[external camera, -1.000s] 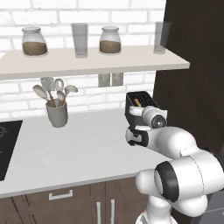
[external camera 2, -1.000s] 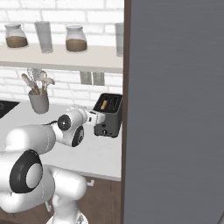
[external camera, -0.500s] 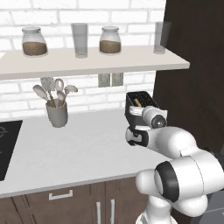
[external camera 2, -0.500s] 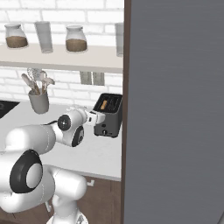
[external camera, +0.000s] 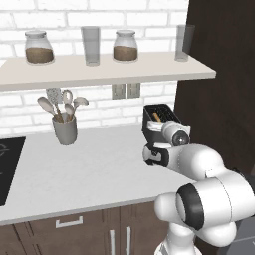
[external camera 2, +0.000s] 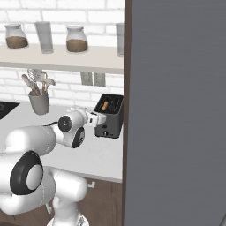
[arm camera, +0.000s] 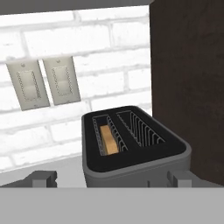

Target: Start the toaster. Once the lever pops up, take the bread to the plate on the dining counter.

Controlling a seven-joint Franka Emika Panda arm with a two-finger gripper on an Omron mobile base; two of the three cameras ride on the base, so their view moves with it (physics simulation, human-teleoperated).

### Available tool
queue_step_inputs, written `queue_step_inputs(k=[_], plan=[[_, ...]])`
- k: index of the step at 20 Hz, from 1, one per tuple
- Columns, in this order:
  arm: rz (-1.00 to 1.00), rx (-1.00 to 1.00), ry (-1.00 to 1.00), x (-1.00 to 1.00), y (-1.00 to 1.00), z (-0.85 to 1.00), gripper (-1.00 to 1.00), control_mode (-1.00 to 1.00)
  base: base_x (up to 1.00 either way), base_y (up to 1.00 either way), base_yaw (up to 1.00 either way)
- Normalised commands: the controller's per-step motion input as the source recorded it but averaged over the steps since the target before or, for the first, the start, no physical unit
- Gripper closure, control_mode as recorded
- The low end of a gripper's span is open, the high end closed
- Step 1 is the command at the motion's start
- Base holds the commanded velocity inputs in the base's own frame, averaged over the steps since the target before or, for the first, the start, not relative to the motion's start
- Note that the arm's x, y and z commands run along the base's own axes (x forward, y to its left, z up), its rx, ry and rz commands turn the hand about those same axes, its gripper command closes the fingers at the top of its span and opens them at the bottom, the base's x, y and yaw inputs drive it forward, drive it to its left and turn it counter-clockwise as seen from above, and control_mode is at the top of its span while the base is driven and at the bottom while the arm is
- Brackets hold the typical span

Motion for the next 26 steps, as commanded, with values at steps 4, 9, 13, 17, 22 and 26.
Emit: queue_step_inputs(k=[4, 9, 13, 17, 22, 26], plan=[[0.0, 0.0, -0.01, -0.04, 0.0, 0.0, -1.0, -1.0, 0.0, 0.0, 0.0], [0.0, 0.0, 0.01, -0.27, -0.03, -0.21, -1.0, -1.0, 0.0, 0.0, 0.0], [0.0, 0.0, 0.04, -0.25, -0.02, -0.21, -1.0, -1.0, 0.0, 0.0, 0.0], [0.0, 0.0, 0.04, -0.15, 0.0, -0.13, -1.0, -1.0, 0.0, 0.0, 0.0], [0.0, 0.0, 0.07, -0.05, 0.0, -0.07, -1.0, -1.0, 0.0, 0.0, 0.0], [0.0, 0.0, 0.04, 0.0, 0.0, 0.0, -1.0, -1.0, 0.0, 0.0, 0.0]])
